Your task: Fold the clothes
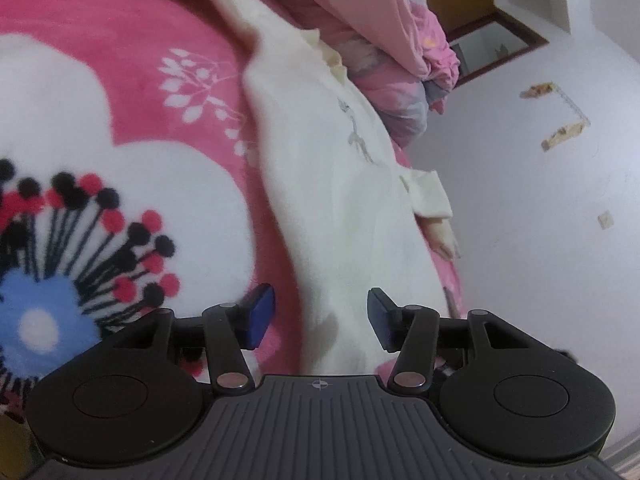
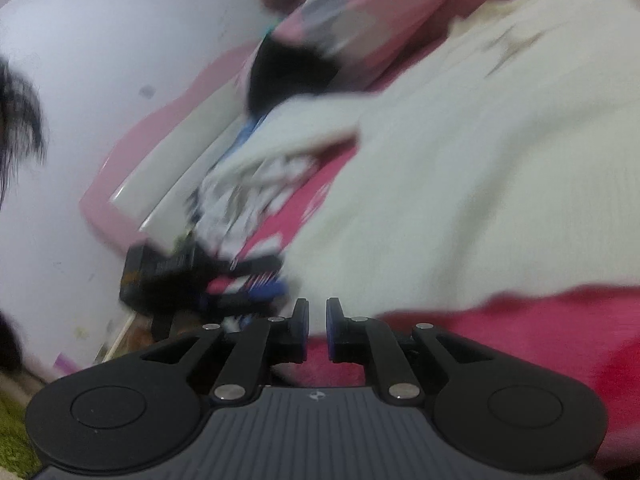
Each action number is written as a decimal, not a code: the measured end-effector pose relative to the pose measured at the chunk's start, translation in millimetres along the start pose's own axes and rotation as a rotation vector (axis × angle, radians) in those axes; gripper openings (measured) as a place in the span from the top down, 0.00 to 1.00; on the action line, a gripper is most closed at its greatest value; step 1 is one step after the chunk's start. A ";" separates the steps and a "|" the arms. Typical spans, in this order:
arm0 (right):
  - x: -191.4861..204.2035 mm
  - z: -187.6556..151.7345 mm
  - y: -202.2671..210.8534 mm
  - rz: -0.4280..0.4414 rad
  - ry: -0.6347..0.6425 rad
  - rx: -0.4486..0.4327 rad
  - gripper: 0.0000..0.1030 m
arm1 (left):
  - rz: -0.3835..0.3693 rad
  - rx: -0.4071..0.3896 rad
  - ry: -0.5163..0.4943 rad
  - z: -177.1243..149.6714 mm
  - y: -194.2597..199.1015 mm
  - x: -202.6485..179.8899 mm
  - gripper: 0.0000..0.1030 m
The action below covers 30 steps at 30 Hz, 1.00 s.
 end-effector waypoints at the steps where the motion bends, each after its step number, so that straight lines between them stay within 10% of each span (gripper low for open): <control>1: -9.6 8.4 16.6 -0.065 -0.004 -0.056 0.84 | 0.005 -0.001 -0.012 -1.0 -0.9 -0.8 0.50; 6: -74.8 43.7 110.5 -0.438 -0.096 -0.338 0.56 | 0.040 -0.017 -0.060 -3.5 -3.8 -3.3 0.51; 10: -125.7 50.9 151.1 -0.663 -0.189 -0.403 0.55 | 0.102 -0.040 -0.104 -4.9 -5.5 -6.1 0.60; 13: -119.2 53.9 147.2 -0.667 -0.134 -0.379 0.62 | 0.155 -0.059 -0.132 -4.6 -7.1 -6.8 0.67; 15: -112.8 55.8 142.8 -0.661 -0.092 -0.359 0.92 | 0.173 -0.064 -0.143 -4.3 -8.4 -7.5 0.70; 30: -129.3 46.9 177.0 -0.679 -0.144 -0.399 0.96 | 0.173 -0.026 -0.158 -4.8 -6.8 -5.4 0.72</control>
Point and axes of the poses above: each gripper's, at about its wrist camera, not at the fingertips, and y roughly against the way its jaws point, x to its left, z to its top, the point moved 10 cm from there along -y, roughly the way its jaws point, and after that the axes turned 8 degrees about z, right-handed, at the moved point
